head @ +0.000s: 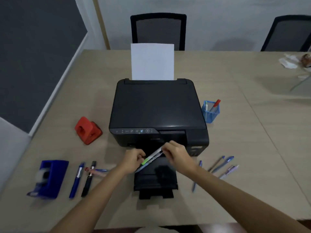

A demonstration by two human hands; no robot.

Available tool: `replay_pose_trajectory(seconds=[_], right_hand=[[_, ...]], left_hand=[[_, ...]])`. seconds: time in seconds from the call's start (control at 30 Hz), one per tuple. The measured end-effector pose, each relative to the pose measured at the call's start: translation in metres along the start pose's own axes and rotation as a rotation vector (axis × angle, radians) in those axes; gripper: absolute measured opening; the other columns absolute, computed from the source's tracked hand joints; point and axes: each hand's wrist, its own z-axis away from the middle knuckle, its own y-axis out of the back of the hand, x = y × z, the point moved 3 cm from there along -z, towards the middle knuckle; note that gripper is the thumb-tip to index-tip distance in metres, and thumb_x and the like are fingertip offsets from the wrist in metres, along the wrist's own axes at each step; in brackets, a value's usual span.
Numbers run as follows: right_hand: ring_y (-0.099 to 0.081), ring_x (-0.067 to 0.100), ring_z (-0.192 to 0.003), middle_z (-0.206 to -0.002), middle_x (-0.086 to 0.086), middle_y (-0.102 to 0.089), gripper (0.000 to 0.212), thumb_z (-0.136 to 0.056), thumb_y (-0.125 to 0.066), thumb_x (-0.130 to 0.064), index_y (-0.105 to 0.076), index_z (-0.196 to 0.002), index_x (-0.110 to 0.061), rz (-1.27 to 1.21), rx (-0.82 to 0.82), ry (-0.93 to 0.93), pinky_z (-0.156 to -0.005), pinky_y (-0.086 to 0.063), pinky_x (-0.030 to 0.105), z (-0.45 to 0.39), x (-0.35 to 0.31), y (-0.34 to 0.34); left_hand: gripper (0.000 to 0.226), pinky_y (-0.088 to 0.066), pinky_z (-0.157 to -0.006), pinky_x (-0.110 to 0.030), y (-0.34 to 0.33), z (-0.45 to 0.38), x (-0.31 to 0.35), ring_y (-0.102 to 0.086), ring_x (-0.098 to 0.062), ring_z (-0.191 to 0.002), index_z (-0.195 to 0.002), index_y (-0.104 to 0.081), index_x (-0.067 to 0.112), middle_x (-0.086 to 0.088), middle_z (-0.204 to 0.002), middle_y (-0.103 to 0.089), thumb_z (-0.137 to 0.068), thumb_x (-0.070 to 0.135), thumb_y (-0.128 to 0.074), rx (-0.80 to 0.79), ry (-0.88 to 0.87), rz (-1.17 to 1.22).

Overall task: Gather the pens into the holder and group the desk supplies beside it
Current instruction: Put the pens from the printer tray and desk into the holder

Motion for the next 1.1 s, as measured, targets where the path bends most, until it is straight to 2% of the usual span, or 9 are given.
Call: replay_pose_trajectory(seconds=[0.07,0.17,0.3,0.43,0.63,0.73,0.8,0.97,1.1], right_hand=[[-0.056,0.025,-0.072,-0.088,0.015,-0.059,0.013,-0.088,-0.051,0.0,-0.063,-0.093,-0.001,0.042,-0.102,-0.124,-0.065,-0.045,0.032,0.006,0.008,-0.031],[-0.059,0.039,-0.083,-0.101,0.019,-0.055,0.028,-0.087,-0.049,-0.002,-0.059,-0.113,-0.006,0.15,-0.226,-0.287,-0.073,-0.049,0.04,0.006,0.018,-0.053],[-0.055,0.04,-0.092,-0.115,0.019,-0.043,0.051,-0.089,-0.048,-0.004,-0.039,-0.136,-0.021,0.323,-0.391,-0.359,-0.079,-0.05,0.042,0.005,0.03,-0.069],[-0.047,0.038,-0.103,-0.12,0.018,-0.038,0.043,-0.092,-0.049,-0.012,-0.037,-0.132,-0.021,0.437,-0.4,-0.3,-0.085,-0.05,0.046,0.006,0.029,-0.07],[-0.044,0.035,-0.112,-0.129,0.018,-0.041,0.033,-0.095,-0.049,-0.018,-0.042,-0.126,-0.007,0.553,-0.514,-0.118,-0.091,-0.043,0.044,0.018,0.034,-0.06],[-0.049,0.037,-0.108,-0.123,0.019,-0.049,0.027,-0.096,-0.046,-0.012,-0.044,-0.121,-0.003,0.531,-0.564,-0.03,-0.087,-0.041,0.042,0.023,0.034,-0.052],[-0.05,0.038,-0.107,-0.122,0.02,-0.049,0.031,-0.095,-0.046,-0.01,-0.04,-0.125,-0.003,0.507,-0.587,-0.05,-0.085,-0.041,0.042,0.026,0.038,-0.049],[-0.049,0.039,-0.112,-0.131,0.025,-0.041,0.037,-0.09,-0.048,0.002,-0.038,-0.126,0.0,0.462,-0.648,-0.139,-0.088,-0.046,0.043,0.029,0.049,-0.045],[-0.043,0.045,-0.123,-0.143,0.032,-0.03,0.048,-0.09,-0.039,0.008,-0.026,-0.136,0.004,0.466,-0.693,-0.173,-0.096,-0.044,0.049,0.033,0.052,-0.033]], left_hand=[[0.029,-0.048,-0.091,-0.028,-0.016,-0.007,-0.011,-0.065,-0.025,-0.109,-0.117,-0.067,0.009,-0.013,-0.114,-0.069,-0.089,0.014,-0.063,0.049,-0.017,-0.014],[0.027,-0.049,-0.086,-0.034,-0.03,-0.013,-0.01,-0.063,-0.03,-0.106,-0.111,-0.066,0.012,-0.013,-0.113,-0.064,-0.088,0.026,-0.064,0.072,-0.041,-0.065],[0.024,-0.048,-0.085,-0.04,-0.03,-0.016,-0.01,-0.059,-0.035,-0.108,-0.107,-0.062,0.008,-0.015,-0.116,-0.059,-0.092,0.025,-0.055,0.062,-0.014,-0.197],[0.029,-0.048,-0.087,-0.042,-0.034,-0.014,-0.021,-0.059,-0.037,-0.11,-0.116,-0.053,0.002,-0.018,-0.124,-0.055,-0.095,0.023,-0.053,0.029,0.009,-0.319],[0.016,-0.047,-0.073,-0.037,-0.008,0.02,-0.024,-0.065,-0.034,-0.093,-0.101,-0.059,0.006,-0.016,-0.097,-0.068,-0.096,0.02,-0.052,0.035,0.037,-0.147],[0.016,-0.038,-0.057,-0.029,0.024,0.042,-0.019,-0.062,-0.022,-0.07,-0.077,-0.055,0.02,0.0,-0.068,-0.057,-0.093,0.022,-0.058,0.107,0.03,-0.089],[0.021,-0.034,-0.05,-0.026,0.048,0.056,-0.005,-0.052,-0.014,-0.055,-0.071,-0.055,0.022,0.004,-0.058,-0.051,-0.091,0.021,-0.061,0.154,0.034,-0.093],[0.004,-0.056,-0.065,-0.046,0.118,0.084,0.042,-0.067,-0.028,-0.065,-0.084,-0.071,0.019,-0.006,-0.064,-0.069,-0.087,0.019,-0.068,0.251,0.0,-0.052],[0.008,-0.057,-0.068,-0.043,0.162,0.096,0.1,-0.068,-0.022,-0.064,-0.081,-0.069,0.021,-0.004,-0.065,-0.07,-0.087,0.016,-0.066,0.33,-0.032,-0.01]])
